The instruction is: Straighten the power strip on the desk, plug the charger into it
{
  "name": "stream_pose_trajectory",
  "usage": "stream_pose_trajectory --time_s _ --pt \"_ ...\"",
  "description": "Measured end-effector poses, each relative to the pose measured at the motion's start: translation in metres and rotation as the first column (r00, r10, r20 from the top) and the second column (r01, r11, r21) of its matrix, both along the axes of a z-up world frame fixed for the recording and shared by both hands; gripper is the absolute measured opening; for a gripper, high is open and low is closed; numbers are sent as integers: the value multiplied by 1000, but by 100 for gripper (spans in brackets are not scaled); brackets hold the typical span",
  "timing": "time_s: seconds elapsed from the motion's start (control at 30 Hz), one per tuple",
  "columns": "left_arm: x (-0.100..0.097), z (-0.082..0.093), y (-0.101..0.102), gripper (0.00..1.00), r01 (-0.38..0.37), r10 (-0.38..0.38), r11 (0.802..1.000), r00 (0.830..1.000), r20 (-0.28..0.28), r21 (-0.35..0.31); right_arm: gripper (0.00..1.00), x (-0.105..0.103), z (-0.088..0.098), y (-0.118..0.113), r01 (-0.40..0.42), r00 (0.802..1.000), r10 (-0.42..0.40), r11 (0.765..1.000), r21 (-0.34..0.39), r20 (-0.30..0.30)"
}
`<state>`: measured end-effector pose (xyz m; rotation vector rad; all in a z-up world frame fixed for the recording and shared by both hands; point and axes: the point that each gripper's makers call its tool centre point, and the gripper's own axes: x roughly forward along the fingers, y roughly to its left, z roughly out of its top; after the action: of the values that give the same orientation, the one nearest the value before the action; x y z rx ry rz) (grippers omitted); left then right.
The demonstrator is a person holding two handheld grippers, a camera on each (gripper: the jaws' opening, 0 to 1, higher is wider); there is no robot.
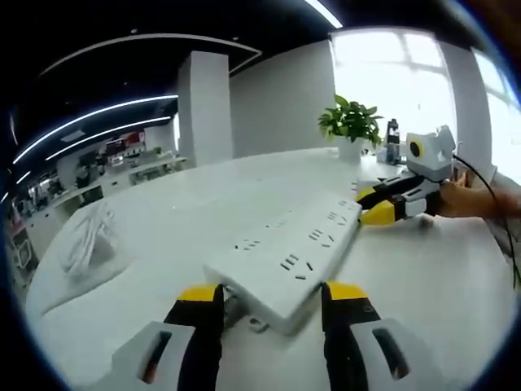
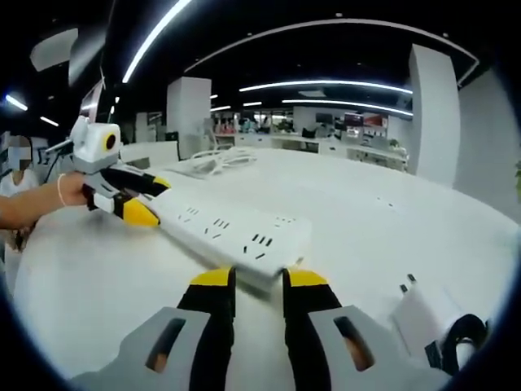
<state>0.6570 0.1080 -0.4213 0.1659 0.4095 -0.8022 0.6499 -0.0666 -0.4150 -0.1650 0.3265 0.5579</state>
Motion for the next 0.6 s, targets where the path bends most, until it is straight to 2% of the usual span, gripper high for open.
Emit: stream_pose_trajectory --time_s 0.6 --pt "5 0 -4 48 17 -17 1000 1000 -1 9 21 0 0 -4 9 1000 -9 1000 -11 3"
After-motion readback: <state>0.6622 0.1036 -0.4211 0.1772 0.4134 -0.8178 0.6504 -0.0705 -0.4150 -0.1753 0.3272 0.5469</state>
